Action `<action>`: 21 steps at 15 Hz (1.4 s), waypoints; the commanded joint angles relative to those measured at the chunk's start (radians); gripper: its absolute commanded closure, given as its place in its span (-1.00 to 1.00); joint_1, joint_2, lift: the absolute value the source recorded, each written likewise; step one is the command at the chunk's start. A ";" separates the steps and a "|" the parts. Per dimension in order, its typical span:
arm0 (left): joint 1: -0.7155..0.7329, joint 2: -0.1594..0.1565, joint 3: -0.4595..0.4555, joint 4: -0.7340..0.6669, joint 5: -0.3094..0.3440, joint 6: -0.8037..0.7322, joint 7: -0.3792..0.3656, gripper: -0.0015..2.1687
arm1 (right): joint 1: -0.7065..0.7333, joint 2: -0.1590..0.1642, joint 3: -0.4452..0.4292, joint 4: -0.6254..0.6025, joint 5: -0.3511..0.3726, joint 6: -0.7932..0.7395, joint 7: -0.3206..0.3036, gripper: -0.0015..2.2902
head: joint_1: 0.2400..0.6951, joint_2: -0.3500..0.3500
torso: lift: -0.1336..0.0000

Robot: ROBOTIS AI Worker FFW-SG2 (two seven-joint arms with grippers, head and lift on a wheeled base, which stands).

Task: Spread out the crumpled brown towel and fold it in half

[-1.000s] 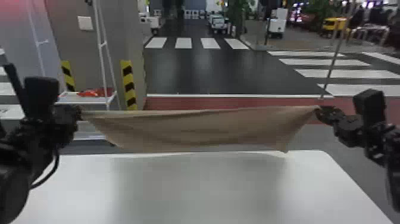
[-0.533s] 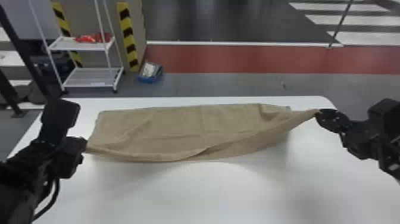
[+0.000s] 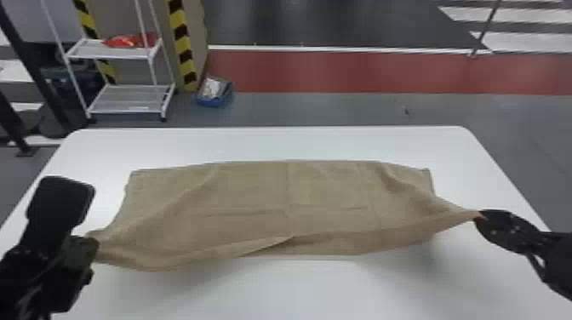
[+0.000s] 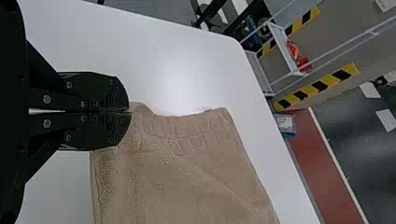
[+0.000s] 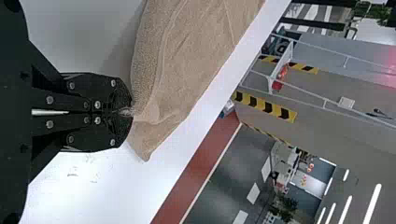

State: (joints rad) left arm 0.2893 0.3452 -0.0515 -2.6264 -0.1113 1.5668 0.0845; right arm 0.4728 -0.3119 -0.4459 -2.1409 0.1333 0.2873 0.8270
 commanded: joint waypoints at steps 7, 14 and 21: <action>0.134 -0.017 0.027 -0.112 -0.067 0.005 0.026 0.24 | 0.047 -0.012 -0.172 0.010 -0.100 -0.061 0.129 0.45 | 1.00 -0.15 | -0.92; -0.099 -0.035 -0.080 0.085 -0.163 0.005 0.057 0.24 | -0.108 -0.019 -0.066 0.105 -0.017 0.000 0.127 0.45 | 1.00 -0.15 | -0.92; -0.398 -0.089 -0.182 0.503 -0.215 0.005 0.069 0.24 | -0.441 -0.036 0.085 0.483 0.107 0.034 0.113 0.45 | 1.00 -0.13 | -0.92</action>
State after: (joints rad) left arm -0.0615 0.2634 -0.2184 -2.1902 -0.3265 1.5670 0.1529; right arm 0.0852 -0.3479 -0.3911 -1.7356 0.2231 0.3241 0.9440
